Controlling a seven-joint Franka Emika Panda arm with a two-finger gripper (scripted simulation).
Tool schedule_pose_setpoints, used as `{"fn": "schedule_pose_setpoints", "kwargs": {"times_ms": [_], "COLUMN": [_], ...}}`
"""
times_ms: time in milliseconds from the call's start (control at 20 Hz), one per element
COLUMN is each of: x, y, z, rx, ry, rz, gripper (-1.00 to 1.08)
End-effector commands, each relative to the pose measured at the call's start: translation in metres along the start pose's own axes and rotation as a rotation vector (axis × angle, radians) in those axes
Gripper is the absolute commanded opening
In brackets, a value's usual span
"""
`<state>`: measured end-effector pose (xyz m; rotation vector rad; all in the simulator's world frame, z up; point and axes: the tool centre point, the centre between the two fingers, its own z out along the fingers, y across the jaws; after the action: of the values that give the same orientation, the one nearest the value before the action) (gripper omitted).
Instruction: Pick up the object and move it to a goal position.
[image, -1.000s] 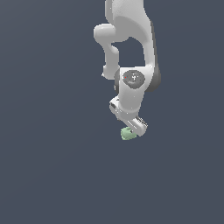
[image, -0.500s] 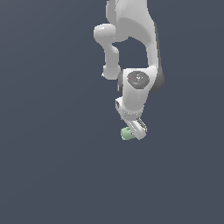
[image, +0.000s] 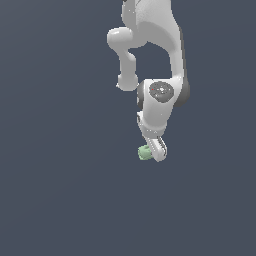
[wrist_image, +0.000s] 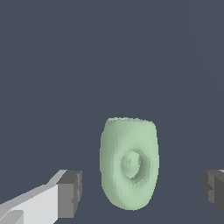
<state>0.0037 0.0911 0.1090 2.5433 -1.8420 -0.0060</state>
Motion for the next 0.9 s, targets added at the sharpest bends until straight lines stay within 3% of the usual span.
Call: {"fn": "schedule_pose_setpoints", "kwargs": {"times_ms": [0,500,850], "x": [-0.001,-0.002,-0.002], "y": [-0.001,-0.002,-0.001], "z": [0.000,0.004,0.036], "rx": [0.002,0.003,0.003], "ry": [0.001,0.002,0.002], "rz": [0.026,0.045,0.048], "gripper": [1.00,1.00,1.00]}}
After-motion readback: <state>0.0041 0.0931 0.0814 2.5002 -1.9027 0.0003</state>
